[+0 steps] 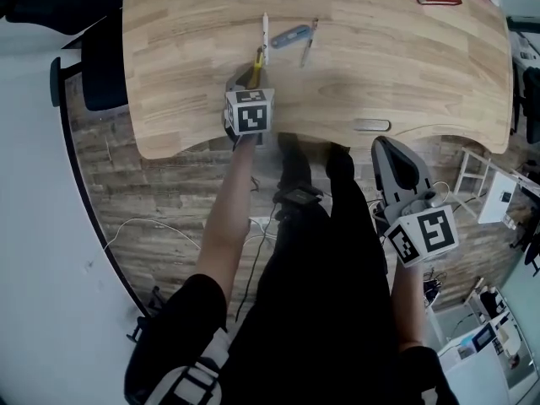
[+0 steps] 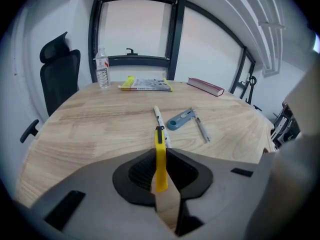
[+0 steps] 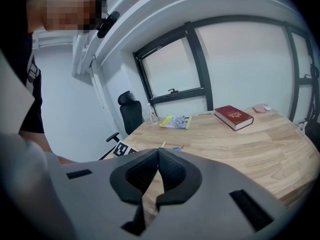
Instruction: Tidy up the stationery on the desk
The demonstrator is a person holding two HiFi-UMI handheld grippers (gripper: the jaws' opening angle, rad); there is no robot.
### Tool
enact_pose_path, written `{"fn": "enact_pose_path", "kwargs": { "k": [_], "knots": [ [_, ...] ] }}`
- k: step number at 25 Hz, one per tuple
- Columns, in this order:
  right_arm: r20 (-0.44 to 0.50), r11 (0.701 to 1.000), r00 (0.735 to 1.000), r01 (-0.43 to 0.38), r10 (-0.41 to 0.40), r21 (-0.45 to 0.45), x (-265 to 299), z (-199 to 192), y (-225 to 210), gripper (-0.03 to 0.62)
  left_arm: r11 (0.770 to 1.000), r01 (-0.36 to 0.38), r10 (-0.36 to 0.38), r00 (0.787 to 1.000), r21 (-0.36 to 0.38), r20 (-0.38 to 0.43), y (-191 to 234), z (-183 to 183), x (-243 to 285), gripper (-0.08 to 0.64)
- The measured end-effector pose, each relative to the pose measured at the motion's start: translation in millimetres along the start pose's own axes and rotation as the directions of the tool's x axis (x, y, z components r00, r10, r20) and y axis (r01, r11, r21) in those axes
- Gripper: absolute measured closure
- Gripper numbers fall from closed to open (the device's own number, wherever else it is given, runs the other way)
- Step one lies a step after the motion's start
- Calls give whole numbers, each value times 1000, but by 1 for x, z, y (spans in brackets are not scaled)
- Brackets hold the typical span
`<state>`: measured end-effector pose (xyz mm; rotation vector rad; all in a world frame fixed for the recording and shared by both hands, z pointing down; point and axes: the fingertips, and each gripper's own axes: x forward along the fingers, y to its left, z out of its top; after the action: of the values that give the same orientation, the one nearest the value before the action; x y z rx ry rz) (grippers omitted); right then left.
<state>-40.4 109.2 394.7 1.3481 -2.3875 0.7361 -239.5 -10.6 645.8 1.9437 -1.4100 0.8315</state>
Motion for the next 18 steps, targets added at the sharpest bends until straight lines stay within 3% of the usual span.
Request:
{"fn": "enact_pose_path", "kwargs": {
  "k": [11,18],
  "knots": [
    [89,999,996,32,-31,-12,-23,22,8,578,1000,29,-28,995,-8,100,-18,56,-89,477],
    [137,1000,991,2,1,-20,-34,37,16,580,1000,31,-31,990,1,136,-40,90,-143,476]
  ]
}}
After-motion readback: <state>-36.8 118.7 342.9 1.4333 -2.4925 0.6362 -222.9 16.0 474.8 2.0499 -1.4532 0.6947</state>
